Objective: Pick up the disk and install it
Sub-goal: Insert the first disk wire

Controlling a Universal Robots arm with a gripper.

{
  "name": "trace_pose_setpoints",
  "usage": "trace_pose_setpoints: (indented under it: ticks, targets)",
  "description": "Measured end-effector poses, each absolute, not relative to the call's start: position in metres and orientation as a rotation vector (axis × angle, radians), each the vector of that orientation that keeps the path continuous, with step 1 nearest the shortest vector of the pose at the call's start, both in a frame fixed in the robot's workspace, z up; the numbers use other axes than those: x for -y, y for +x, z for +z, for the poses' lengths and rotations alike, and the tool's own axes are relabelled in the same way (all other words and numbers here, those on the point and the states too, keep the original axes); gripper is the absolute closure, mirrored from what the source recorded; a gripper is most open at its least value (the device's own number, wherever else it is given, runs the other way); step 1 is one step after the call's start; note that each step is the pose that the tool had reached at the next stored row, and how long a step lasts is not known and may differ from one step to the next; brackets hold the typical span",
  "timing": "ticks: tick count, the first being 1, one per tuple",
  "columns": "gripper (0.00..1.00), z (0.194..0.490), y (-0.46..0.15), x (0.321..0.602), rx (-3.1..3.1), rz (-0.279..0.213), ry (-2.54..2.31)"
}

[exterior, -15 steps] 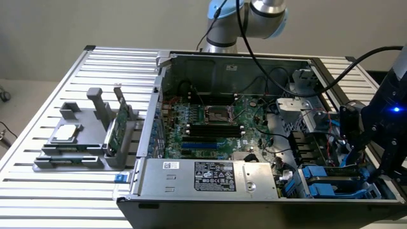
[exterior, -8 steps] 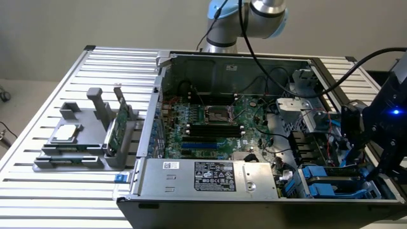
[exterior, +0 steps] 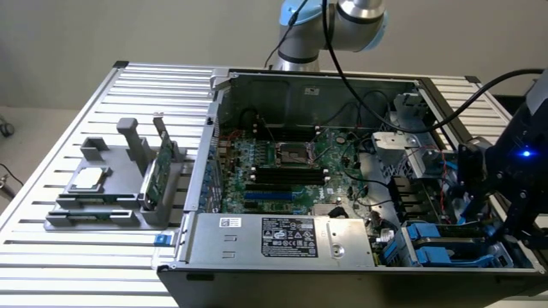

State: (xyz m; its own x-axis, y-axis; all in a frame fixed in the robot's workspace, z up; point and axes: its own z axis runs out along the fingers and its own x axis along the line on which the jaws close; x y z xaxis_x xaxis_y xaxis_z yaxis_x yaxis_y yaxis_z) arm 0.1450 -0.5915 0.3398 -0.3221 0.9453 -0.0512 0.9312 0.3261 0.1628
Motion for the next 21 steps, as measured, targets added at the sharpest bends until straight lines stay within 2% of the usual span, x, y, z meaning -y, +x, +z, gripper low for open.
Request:
trace_pose_setpoints:
  ticks: [11,12,18,19,20,21]
  targets:
    - [0.57,0.333,0.154,0.588,-2.447,0.170,1.768]
    - [0.64,0.333,0.155,0.588,-2.449,0.169,1.770]
    - [0.66,0.331,0.157,0.588,-2.462,0.153,1.788]
    - [0.73,0.331,0.157,0.588,-2.464,0.147,1.792]
    - [0.73,0.331,0.157,0.588,-2.465,0.144,1.796]
    - [0.79,0.331,0.157,0.588,-2.466,0.141,1.800]
